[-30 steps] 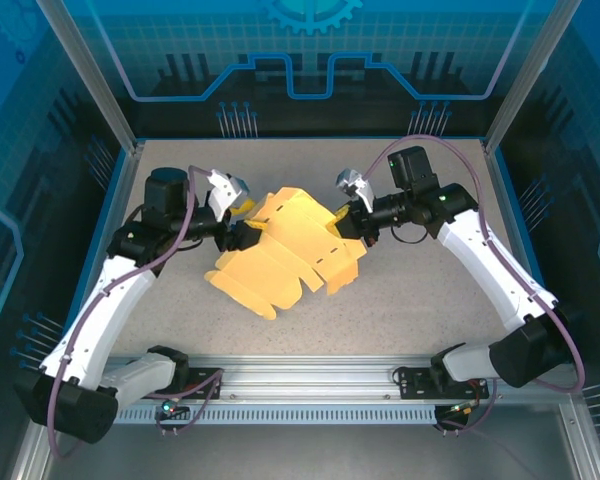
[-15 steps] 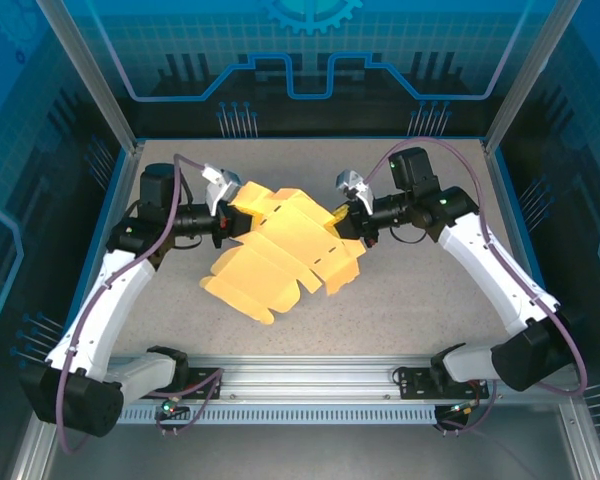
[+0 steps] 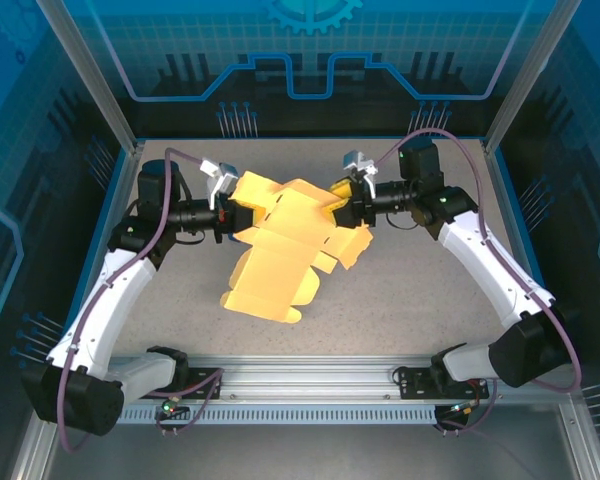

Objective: Fold the paper box

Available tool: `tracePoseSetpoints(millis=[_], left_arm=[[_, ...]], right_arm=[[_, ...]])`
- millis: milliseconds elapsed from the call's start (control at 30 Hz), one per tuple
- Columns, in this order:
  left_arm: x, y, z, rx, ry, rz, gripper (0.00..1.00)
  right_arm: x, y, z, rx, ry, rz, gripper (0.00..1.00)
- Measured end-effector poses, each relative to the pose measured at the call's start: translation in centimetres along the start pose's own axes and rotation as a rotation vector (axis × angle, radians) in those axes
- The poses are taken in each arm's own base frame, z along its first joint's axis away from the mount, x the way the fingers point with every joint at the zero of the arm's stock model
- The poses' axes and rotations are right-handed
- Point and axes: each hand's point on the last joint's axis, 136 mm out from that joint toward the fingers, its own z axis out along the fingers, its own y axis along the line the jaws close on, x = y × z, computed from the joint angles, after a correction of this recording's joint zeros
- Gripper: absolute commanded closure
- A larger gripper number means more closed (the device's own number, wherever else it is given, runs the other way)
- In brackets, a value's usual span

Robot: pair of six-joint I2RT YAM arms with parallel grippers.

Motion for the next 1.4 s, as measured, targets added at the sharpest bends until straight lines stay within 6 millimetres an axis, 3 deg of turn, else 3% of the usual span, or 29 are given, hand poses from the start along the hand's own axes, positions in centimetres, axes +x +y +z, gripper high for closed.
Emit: tracePoseSetpoints(millis=[200,433,667,1000,1333,1400], left_arm=[[-0.2,0.0,0.0,0.003,-0.006,-0.008,1.00],[-0.1,0.1,0.1,0.003,-0.009,-0.021,1.00],[-0.1,0.1,0.1,0.003,-0.010,-0.025,1.00],[-0.1,0.2,0.1,0.003,-0.010,-0.028,1.00],[0.2,0.3,0.2,0.000,-0.007,-0.045,1.00],[0.2,0.4,0.2,-0.002,-0.006,-0.051,0.90]], right_arm=[[0.0,-0.3,-0.1,0.015,0.002,0.014,0.70],[-0.5,-0.3,-0.2,0.020,-0.005,0.003,0.71],[-1.7,-0.6,-0.3,0.031,-0.016,-0.019,0.84],[-1.0,-1.1,0.0,0.034,0.002,-0.012,0.79],[-0.8,-1.3,0.1,0.032,0.008,-0.030,1.00],[-0.8,-1.3,0.1,0.034,0.009,-0.031,1.00]])
